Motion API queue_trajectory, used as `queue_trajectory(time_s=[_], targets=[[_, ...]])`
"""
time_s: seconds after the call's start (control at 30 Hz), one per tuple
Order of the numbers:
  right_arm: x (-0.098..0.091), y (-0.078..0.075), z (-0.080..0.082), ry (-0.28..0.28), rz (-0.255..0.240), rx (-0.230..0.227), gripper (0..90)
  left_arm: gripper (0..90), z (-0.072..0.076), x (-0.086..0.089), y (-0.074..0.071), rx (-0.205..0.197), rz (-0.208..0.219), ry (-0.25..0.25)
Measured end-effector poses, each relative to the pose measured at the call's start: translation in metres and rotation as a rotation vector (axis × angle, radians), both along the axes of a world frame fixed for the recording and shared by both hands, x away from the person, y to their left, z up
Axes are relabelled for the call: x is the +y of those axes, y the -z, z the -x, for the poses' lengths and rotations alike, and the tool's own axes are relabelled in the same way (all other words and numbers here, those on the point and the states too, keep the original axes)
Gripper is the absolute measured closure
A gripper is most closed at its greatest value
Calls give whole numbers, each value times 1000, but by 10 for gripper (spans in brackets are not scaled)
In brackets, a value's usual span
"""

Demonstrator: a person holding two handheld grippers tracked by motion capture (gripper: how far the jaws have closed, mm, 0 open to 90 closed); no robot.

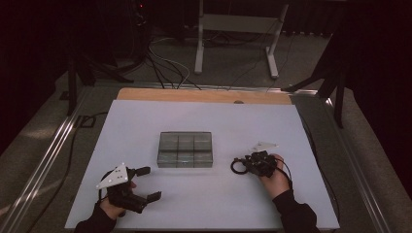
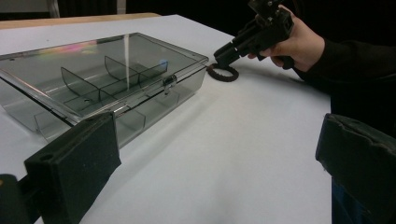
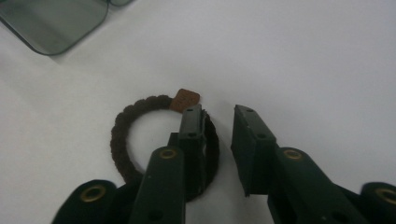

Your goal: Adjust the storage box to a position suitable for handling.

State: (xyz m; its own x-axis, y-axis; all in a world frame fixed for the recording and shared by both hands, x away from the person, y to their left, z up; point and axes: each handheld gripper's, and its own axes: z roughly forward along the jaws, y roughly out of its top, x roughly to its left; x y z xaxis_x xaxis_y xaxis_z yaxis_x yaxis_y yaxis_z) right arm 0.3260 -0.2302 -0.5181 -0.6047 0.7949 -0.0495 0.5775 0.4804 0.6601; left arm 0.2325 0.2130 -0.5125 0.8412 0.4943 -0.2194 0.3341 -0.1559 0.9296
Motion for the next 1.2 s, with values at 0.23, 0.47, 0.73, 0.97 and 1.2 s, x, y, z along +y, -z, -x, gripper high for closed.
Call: queue_trajectory(time_s=[0.23, 0.47, 0.73, 0.97, 1.2], targets=[[6, 3, 1, -17, 37, 7, 843, 3, 0, 0, 0, -2, -1, 2], [-4, -8, 5, 7, 15, -12, 856, 3, 0, 0, 0, -1, -2, 4], [-32, -16, 15, 70, -17, -22, 855, 3, 0, -1, 0, 2, -9, 6], [-56, -20, 24, 126, -21, -41, 853, 3, -1, 0, -1, 5, -5, 5], [-80, -19, 33, 187, -16, -39, 851, 3, -1, 0, -1, 4, -6, 2]])
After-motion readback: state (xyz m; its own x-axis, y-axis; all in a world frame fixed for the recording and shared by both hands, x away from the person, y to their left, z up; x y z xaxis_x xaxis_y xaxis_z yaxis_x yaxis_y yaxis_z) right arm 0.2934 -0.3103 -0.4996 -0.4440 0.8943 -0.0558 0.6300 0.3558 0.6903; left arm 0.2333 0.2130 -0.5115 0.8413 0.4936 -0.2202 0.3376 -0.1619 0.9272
